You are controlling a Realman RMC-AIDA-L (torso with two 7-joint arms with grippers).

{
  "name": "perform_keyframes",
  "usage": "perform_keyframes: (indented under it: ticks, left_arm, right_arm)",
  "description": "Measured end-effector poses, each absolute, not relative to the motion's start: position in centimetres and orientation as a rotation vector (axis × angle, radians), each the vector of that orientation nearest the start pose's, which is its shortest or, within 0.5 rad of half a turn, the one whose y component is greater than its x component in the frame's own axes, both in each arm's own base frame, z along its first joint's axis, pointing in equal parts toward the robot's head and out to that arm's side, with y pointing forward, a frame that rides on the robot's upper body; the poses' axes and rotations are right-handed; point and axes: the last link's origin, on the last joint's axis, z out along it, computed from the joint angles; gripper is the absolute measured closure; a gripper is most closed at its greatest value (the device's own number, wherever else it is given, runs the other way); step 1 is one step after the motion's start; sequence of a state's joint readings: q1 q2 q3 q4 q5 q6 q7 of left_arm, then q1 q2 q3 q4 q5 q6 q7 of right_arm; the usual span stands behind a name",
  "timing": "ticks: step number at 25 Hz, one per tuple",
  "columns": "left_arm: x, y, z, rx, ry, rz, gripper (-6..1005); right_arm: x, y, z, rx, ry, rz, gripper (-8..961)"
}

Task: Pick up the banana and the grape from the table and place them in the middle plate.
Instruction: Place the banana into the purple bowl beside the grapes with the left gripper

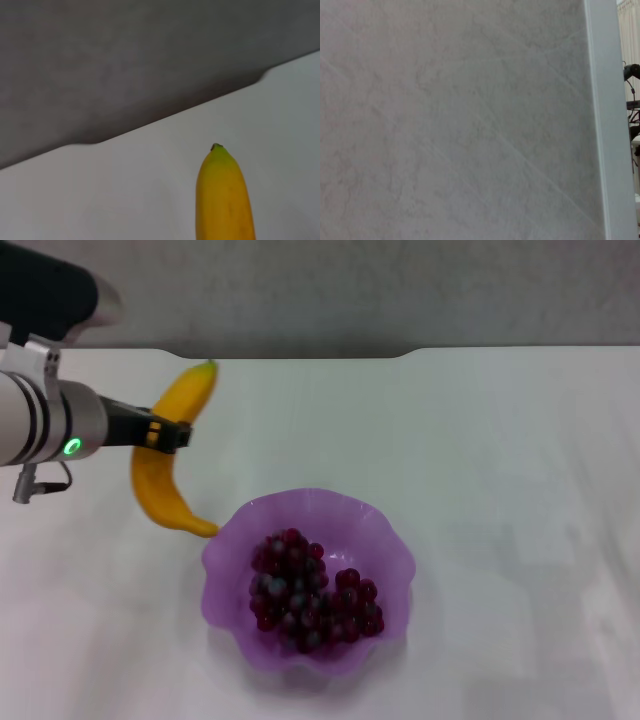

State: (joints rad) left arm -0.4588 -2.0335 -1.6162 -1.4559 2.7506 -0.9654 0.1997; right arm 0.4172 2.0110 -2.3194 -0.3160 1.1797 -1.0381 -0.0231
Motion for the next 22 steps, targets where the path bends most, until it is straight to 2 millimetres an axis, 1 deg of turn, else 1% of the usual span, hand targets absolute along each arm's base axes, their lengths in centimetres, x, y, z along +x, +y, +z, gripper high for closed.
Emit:
perform_keyframes:
  ticks: [3,4,6,8,11,17,22]
  left_arm:
    - [-16.1,38.2,3.1,-2.142,-0.779,0.026,535]
    - [-15.4,37.5,2.7,-2.171,-0.738,0.029,535]
    - [-14.6,36.7,1.7,-2.212,-0.686,0.042,535]
    - [-14.3,36.4,0.7,-2.24,-0.656,0.052,535]
    - [-14.7,36.4,-0.6,-2.262,-0.654,0.065,535]
    - [-15.7,36.8,-4.1,-2.305,-0.657,0.095,535]
    - [-17.4,37.4,-5.5,-2.291,-0.699,0.119,513]
  right_arm:
    - [34.9,34.6,1.7,-1.383,0.641,0.599,69]
    - [35.0,34.6,1.7,-1.383,0.641,0.596,69]
    - [35.1,34.5,1.7,-1.383,0.641,0.593,68]
    - [35.1,34.5,1.7,-1.383,0.641,0.593,68]
    - [34.9,34.6,1.7,-1.384,0.641,0.598,68]
    - [34.9,34.6,1.7,-1.386,0.64,0.598,67]
    - [34.8,34.7,1.6,-1.388,0.64,0.603,68]
